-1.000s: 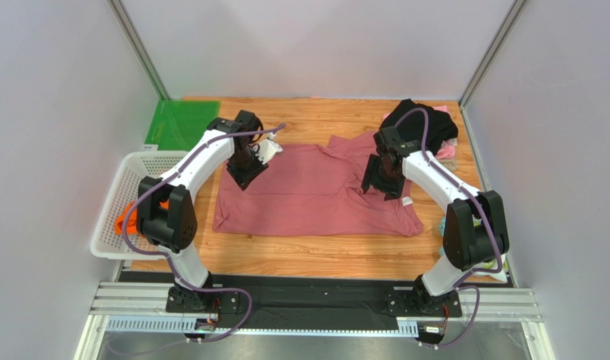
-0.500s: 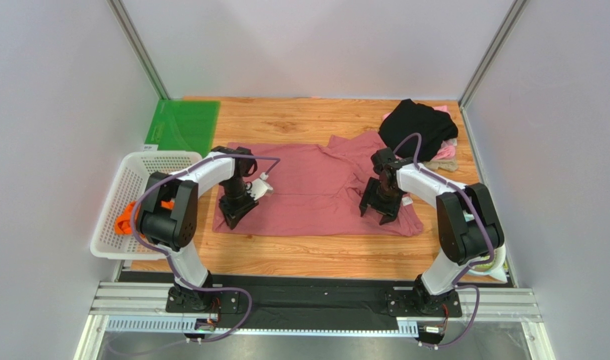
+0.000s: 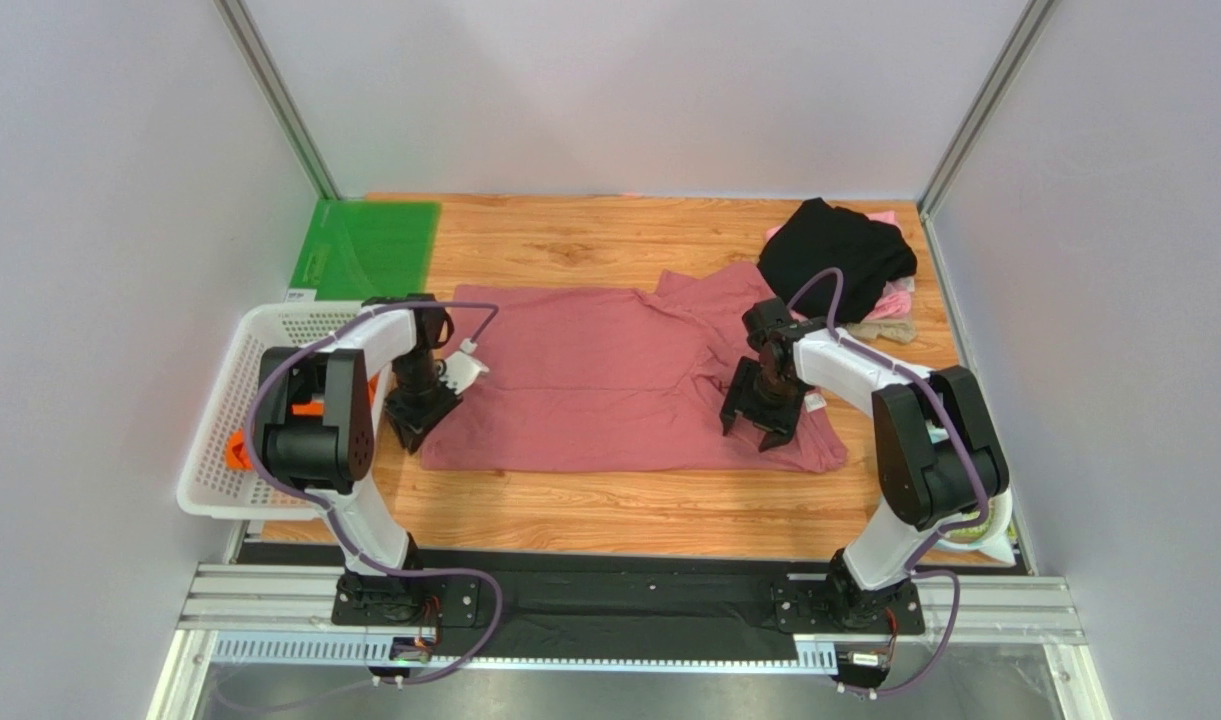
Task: Fold and stack the t-shirts
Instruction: Fold the flattened tshirt in 1/3 of the way
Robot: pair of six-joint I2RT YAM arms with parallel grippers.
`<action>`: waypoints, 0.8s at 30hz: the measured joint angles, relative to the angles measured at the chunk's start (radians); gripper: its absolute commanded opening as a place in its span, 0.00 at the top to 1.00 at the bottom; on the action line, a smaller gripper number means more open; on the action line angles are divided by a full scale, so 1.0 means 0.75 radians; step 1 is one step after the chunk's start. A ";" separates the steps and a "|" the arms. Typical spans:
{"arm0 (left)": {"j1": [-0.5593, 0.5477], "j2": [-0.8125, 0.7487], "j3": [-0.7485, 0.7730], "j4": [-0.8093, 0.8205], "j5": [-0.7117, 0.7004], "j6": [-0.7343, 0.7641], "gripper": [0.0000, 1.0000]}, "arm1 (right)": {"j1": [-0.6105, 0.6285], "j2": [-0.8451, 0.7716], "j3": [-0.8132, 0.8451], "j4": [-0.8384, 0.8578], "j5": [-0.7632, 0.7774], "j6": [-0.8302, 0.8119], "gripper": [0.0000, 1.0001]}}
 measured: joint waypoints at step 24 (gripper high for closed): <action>-0.326 0.176 0.413 -0.191 0.488 -0.158 0.75 | -0.018 -0.002 0.005 -0.013 0.023 -0.002 0.38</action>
